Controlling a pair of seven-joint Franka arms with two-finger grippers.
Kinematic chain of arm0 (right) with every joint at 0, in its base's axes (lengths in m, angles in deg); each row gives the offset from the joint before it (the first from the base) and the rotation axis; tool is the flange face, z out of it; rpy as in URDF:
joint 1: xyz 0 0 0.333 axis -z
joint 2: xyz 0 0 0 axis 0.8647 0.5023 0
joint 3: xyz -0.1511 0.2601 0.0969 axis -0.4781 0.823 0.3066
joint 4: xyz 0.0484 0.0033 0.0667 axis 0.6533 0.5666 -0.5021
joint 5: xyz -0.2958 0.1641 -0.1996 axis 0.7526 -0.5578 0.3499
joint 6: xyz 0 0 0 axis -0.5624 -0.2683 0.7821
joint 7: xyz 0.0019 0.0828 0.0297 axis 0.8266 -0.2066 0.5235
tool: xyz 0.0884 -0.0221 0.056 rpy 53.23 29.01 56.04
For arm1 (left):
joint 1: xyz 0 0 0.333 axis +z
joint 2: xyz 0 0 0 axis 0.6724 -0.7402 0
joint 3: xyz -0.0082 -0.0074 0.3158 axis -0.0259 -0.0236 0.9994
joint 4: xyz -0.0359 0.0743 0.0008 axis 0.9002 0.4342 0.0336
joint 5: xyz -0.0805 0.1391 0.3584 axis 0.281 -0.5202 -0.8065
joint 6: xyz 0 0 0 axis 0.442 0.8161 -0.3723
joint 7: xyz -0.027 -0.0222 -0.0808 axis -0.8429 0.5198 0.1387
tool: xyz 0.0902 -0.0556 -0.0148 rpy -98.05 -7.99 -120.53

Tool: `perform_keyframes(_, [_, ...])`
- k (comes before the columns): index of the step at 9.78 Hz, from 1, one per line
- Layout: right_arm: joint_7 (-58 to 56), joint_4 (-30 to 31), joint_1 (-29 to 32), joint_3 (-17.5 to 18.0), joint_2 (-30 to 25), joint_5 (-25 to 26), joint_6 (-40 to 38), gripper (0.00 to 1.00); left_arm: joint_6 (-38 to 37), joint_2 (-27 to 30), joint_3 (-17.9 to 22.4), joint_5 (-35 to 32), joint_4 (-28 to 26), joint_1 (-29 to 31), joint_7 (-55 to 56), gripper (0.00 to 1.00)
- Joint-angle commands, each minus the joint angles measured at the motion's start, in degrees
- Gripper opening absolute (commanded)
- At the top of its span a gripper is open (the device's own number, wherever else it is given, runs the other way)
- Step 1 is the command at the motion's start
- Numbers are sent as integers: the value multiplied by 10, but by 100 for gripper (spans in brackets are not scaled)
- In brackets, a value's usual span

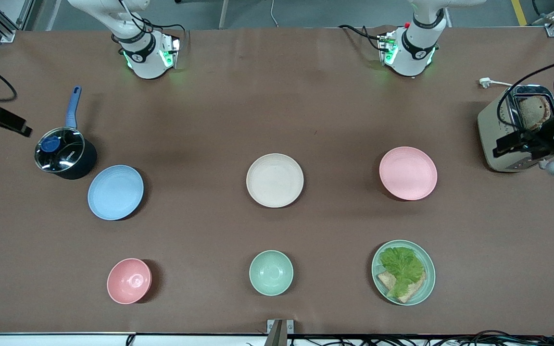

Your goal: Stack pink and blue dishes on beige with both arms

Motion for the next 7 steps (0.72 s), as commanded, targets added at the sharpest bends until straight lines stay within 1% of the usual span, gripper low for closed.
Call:
perform_keyframes(1, [-91, 61, 45, -1, 45, -58, 65, 100, 109, 2, 11, 25, -132, -3, -49, 97])
perform_keyframes(2, [-120, 71, 53, -8, 81, -72, 107, 100, 144, -20, 11, 25, -162, -5, -57, 97])
perform_keyframes(3, [-165, 76, 51, -32, 123, -114, 140, 100, 161, -56, 10, 26, -173, -8, -64, 97])
perform_keyframes(5, [-307, 76, 53, -71, 206, -190, 195, 100, 214, -118, 4, 26, -177, -10, -75, 97])
perform_keyframes(6, [-380, 76, 55, -85, 243, -235, 214, 100, 237, -136, -3, 26, -184, -10, -75, 95])
perform_keyframes(7, [-441, 76, 55, -99, 278, -288, 224, 100, 257, -143, -4, 26, -199, -10, -76, 93])
